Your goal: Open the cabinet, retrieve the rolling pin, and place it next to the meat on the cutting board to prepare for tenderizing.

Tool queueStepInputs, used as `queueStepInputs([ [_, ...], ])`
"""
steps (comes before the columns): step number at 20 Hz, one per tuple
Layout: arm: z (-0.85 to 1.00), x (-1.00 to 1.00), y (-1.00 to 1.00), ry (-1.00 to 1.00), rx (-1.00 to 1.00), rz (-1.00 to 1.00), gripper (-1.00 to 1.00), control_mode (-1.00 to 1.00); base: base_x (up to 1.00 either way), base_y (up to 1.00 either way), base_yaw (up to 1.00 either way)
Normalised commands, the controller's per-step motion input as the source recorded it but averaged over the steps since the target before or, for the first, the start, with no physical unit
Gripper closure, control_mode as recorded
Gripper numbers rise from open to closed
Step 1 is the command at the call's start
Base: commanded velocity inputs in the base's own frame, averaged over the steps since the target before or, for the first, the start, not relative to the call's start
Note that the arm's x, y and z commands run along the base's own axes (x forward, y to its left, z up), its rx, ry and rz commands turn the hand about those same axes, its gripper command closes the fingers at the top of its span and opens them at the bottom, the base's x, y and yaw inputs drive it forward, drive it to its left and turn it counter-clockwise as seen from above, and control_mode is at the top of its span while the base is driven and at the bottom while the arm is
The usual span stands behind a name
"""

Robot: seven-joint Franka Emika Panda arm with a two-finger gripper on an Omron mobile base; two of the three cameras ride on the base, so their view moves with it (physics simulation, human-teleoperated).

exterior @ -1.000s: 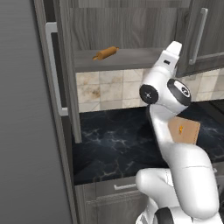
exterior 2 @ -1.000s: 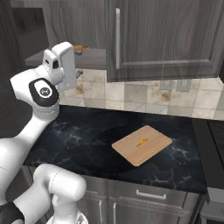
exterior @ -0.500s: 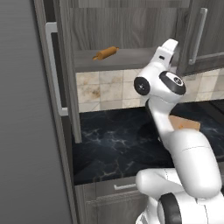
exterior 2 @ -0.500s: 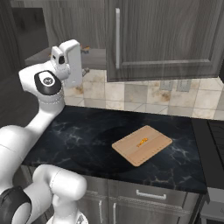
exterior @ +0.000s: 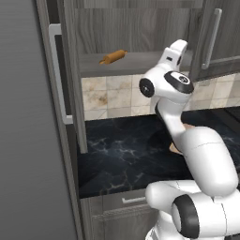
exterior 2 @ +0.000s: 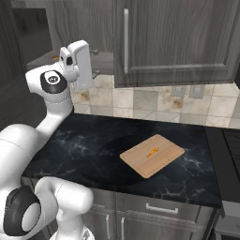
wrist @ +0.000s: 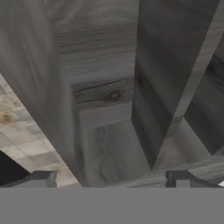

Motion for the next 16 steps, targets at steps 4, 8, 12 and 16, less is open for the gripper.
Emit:
queueStepInputs([
  [4,0.0,0.14,-0.05,0.01,-0.01,-0.05,-1.0,-1.0,0.0,0.0,0.0],
  [8,0.0,0.15,-0.06,0.01,-0.01,-0.04,-1.0,-1.0,0.0,0.0,0.0],
  [12,0.0,0.14,-0.06,0.0,0.0,-0.04,-1.0,-1.0,0.0,0.0,0.0],
  [16,0.0,0.05,-0.12,0.0,0.0,-0.03,-1.0,-1.0,0.0,0.0,0.0],
])
